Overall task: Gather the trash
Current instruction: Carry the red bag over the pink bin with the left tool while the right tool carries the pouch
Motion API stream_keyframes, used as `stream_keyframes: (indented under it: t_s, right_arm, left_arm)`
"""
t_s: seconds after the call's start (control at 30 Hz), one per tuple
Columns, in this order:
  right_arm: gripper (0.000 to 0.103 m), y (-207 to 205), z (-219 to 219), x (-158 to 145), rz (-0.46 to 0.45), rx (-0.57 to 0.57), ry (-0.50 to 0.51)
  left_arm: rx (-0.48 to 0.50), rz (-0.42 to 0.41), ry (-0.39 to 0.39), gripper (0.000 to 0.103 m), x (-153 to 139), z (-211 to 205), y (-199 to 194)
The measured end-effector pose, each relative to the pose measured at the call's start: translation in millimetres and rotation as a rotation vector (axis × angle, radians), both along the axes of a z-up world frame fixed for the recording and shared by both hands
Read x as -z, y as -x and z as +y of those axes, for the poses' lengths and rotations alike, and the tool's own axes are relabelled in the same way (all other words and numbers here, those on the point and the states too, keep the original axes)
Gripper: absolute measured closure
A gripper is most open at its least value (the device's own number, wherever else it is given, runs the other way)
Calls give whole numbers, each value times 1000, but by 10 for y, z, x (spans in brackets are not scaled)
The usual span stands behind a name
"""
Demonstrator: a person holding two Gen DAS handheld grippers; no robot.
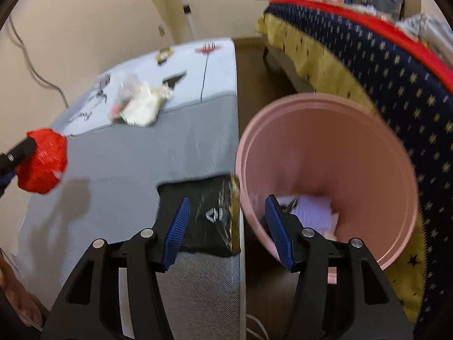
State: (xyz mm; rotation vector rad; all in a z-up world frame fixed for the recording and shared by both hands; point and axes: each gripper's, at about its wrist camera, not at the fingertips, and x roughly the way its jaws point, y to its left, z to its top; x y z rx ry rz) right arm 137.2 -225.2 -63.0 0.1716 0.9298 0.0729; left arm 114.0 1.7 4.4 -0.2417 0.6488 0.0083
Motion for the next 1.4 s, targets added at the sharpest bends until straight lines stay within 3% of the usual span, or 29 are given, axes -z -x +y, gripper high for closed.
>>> stream_keyframes:
  t_s: [0.13,0.17,0.2,0.3,0.4,0.63,1.0,1.2,1.4]
  right_arm:
    - [48,-22,31,121,27,-25,-10]
    - [52,-22,29,136,28,-30,-14]
    - [64,-24,23,145,29,-34,-20]
    - [84,-4,8,117,10,-39,-19]
    - [91,16,-35,67,-11,-36,-31]
    - [97,55,-122,-130,-89,-21,-27]
    - [98,175,-239,-737,-240,6,44]
    - [98,269,-418,-998,-316,81,82]
    - [98,324,-652,-1015,-341,181,94]
  left_arm:
    - [-5,4,1,70,20,6,-25]
    - [-5,6,1,70,28,-3,-32]
    - [-4,7,0,70,34,-10,-36]
    - [0,11,-1,70,53,-38,-53]
    - [4,12,-1,70,61,-64,-64]
    - [23,10,-5,70,64,-162,-86]
    - [84,-19,-44,70,7,-422,-91]
    - [124,-29,-62,70,-11,-627,-119]
    - [167,-37,-67,70,-9,-852,-147]
